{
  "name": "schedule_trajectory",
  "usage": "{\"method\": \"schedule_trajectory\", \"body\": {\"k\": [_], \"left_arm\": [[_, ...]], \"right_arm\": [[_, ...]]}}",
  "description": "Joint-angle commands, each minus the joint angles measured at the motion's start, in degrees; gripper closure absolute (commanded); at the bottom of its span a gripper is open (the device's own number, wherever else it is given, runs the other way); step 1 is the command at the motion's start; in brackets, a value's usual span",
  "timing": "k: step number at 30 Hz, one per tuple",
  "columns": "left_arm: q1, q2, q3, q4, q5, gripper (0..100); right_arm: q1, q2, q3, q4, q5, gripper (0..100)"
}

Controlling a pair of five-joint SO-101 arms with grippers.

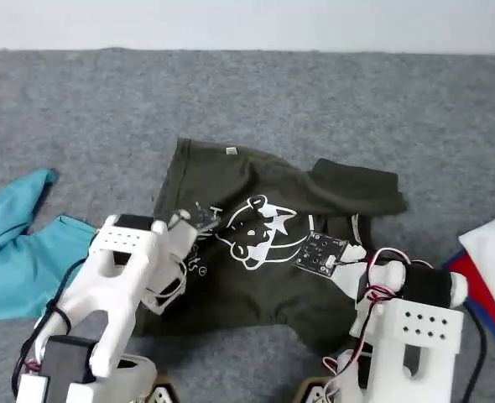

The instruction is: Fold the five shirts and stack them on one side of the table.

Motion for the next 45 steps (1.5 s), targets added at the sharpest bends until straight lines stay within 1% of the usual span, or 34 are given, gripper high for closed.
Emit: {"method": "schedule_trajectory", "body": {"k": [1,3,8,14,18,20,22,26,29,33,36,38,41,45], "left_arm": [[0.26,-0.09,4.00,-4.48,-6.07,95],[0.44,-0.09,4.79,-5.89,-7.91,99],[-0.70,-0.79,1.10,-5.45,-8.18,99],[-5.45,-0.35,-14.02,6.51,-8.18,99],[-5.89,-0.35,-23.78,13.89,-8.18,99],[-5.71,-0.26,-27.03,15.47,-8.18,99],[-5.71,-0.18,-29.05,14.86,-8.18,99],[-5.71,-0.18,-29.76,10.46,-8.00,99],[-5.71,-0.18,-30.02,5.89,-3.34,99],[-5.10,0.53,-30.02,-2.11,1.32,99],[-2.90,5.27,-32.57,-4.04,2.81,99],[-2.20,10.20,-38.20,-3.87,5.45,99],[-1.93,19.87,-50.42,-2.55,9.93,99],[-1.85,35.78,-71.16,4.48,10.46,99]], "right_arm": [[0.84,-0.57,-0.18,2.15,0.79,98.8],[0.84,-0.57,-0.26,2.15,0.70,98.8],[0.92,-0.57,-1.93,2.15,0.53,98.8],[0.48,-0.57,-10.55,1.98,-4.48,98.8],[0.48,-0.48,-13.54,-1.01,-7.30,98.8],[0.48,-0.04,-13.45,-3.91,-8.62,98.8],[0.48,2.33,-13.45,-7.16,-9.93,98.8],[0.48,12.26,-14.33,-14.46,-12.40,98.8],[0.48,21.41,-18.20,-19.65,-14.86,98.8],[0.48,36.00,-29.98,-21.93,-18.02,98.8],[0.84,47.87,-40.97,-21.49,-19.87,98.8],[0.92,54.81,-48.09,-21.41,-21.54,98.8],[0.75,64.04,-58.81,-19.47,-23.30,98.8],[0.57,74.51,-71.65,-17.10,-24.79,98.8]]}}
